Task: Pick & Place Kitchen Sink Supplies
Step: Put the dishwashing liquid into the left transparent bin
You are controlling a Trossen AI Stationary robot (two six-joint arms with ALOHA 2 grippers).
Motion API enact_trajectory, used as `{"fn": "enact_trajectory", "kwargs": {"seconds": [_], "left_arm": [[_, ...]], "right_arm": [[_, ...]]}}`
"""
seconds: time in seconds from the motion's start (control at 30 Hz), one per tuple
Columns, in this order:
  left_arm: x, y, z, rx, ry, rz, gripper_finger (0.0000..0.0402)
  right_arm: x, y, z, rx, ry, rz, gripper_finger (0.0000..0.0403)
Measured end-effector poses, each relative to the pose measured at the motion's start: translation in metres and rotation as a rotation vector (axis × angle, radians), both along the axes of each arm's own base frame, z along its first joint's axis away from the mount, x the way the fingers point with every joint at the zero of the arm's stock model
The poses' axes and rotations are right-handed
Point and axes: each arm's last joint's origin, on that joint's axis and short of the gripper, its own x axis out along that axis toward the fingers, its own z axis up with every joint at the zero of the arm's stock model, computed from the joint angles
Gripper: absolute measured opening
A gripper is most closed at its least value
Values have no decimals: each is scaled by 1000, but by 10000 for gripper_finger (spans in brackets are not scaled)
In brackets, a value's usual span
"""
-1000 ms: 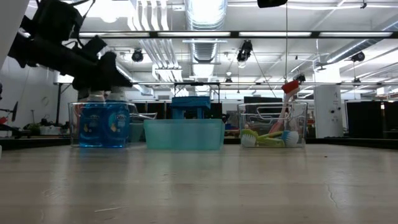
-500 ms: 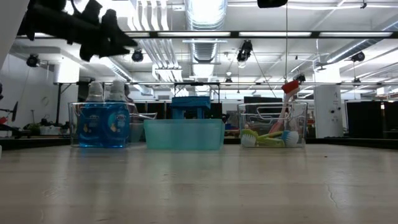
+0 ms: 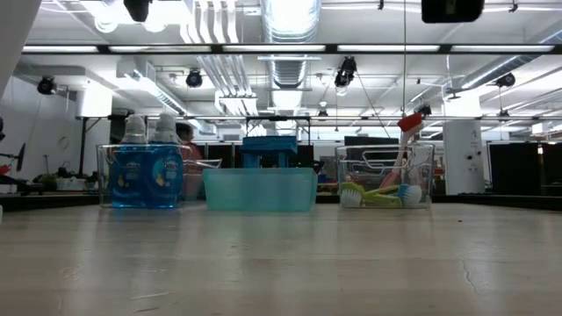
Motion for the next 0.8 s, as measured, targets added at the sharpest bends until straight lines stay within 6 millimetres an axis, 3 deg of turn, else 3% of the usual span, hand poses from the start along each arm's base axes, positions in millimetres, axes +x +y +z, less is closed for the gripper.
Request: {"fn": "enact_trajectory", "kwargs": {"seconds": [0.2,0.5,0.8], "left_arm": [[-10,-4,33,-125,-143,-107,239],[-16,-6,49,-293,-279,-182,239],[-15,-5,54,-374,-345,-209,239]], "right_arm": [[-9,14,0,-150,-71,147,226],[-48,39,-8,-434,-156,270,228],[-104,53,-29,-353,-260,335,234]]}}
